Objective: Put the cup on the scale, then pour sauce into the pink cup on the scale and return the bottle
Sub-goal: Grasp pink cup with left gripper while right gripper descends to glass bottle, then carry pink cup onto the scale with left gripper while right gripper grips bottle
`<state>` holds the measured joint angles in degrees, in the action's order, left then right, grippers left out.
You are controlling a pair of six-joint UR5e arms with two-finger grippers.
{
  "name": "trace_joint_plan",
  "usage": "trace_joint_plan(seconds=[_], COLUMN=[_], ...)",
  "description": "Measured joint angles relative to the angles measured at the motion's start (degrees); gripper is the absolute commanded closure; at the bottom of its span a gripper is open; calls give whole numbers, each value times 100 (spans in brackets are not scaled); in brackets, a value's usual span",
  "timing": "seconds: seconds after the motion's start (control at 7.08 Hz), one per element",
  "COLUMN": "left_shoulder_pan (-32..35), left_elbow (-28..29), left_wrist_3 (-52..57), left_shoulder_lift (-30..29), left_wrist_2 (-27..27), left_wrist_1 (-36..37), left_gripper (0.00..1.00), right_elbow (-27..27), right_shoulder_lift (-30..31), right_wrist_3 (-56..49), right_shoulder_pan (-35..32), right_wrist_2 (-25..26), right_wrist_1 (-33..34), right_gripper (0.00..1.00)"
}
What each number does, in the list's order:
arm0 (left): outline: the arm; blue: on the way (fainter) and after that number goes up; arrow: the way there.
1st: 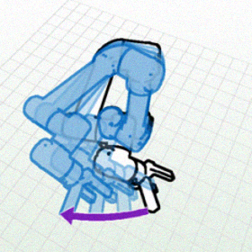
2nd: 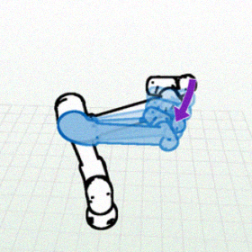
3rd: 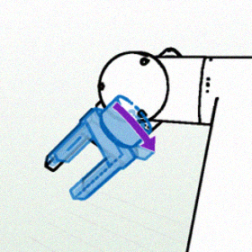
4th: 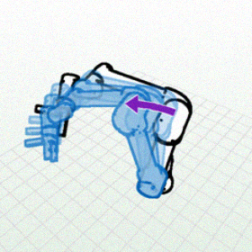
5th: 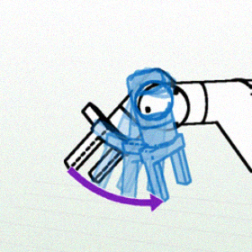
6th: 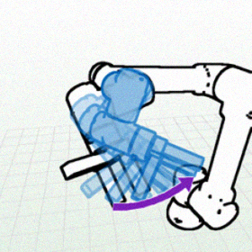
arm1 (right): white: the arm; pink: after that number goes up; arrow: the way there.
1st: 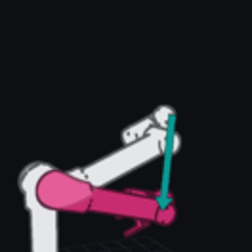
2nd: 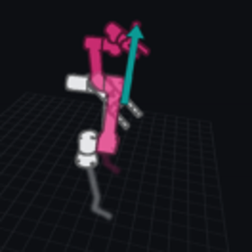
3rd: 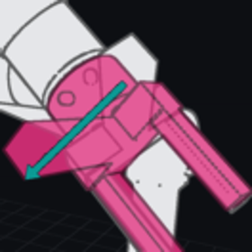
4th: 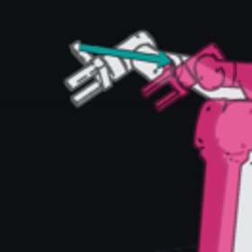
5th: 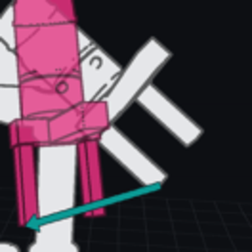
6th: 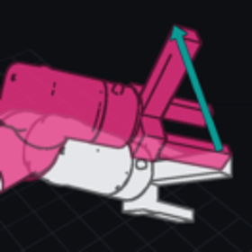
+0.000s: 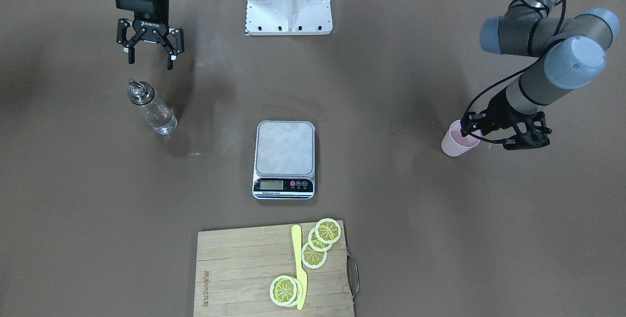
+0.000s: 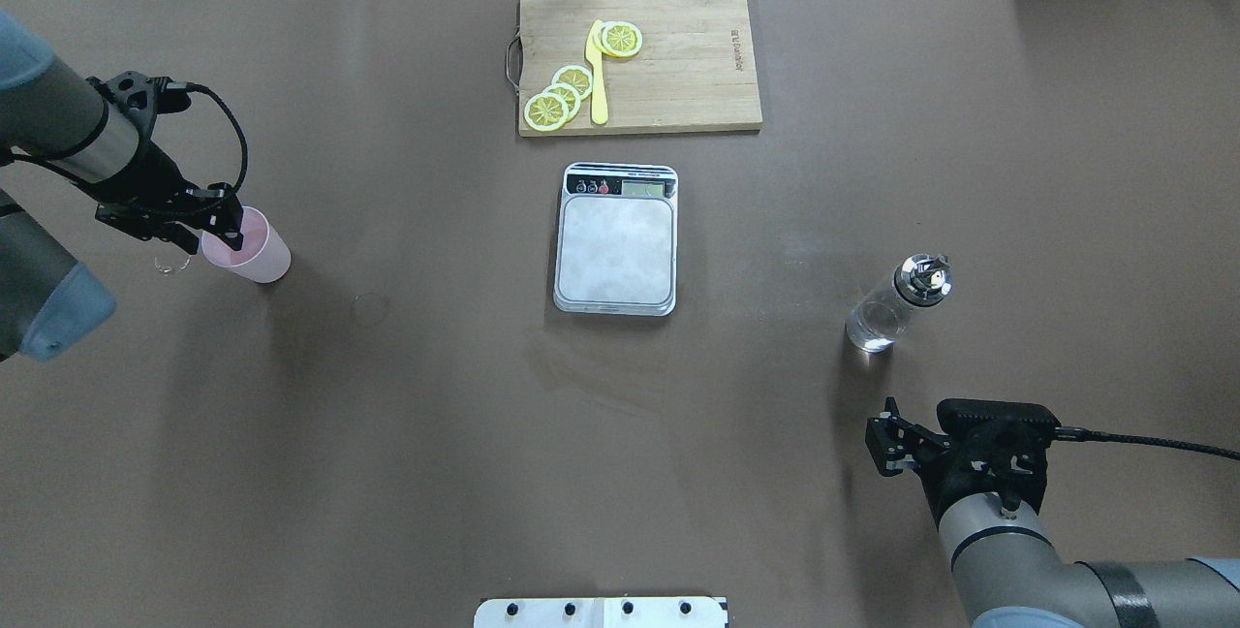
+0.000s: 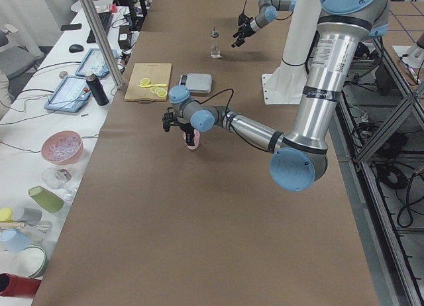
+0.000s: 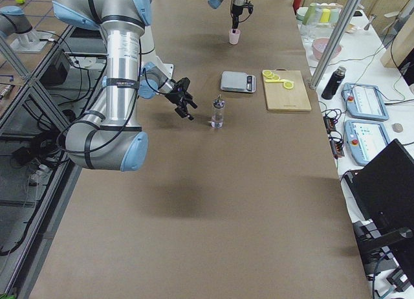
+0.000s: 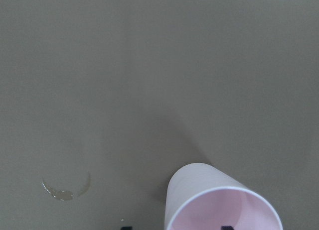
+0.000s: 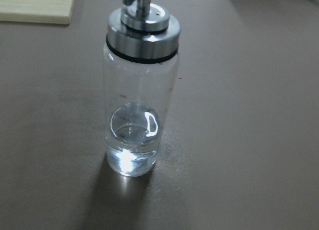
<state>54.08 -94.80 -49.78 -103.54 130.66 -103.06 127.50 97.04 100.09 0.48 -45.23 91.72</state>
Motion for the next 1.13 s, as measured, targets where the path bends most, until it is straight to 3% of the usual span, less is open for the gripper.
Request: trace_joint_plan(seconds=[0.14, 0.28, 0.57, 0.85, 1.13], left_shoulder_pan=[-13, -17, -20, -23, -33], left_elbow=[-1, -2, -12, -78, -335], left_wrist_3=[0, -3, -5, -45, -218], left_shoulder_lift=[0, 0, 1, -88, -887], left_wrist_2=[2, 3, -3, 30, 87], left_wrist_1=[-2, -3, 5, 178, 1672], left_gripper=[91, 100, 100, 100, 100], right_elbow=[-5, -21, -55, -468, -925], right_shoulder_lift=[-23, -12, 126, 287, 284], right_wrist_3=[5, 4, -18, -300, -910], right_shoulder_pan=[-7, -16, -94, -139, -207], right_wrist_2=[268, 480, 754, 1001, 1058], right_wrist_1=[-10, -17, -115, -1138, -2407], right_gripper=[1, 1, 0, 0, 0])
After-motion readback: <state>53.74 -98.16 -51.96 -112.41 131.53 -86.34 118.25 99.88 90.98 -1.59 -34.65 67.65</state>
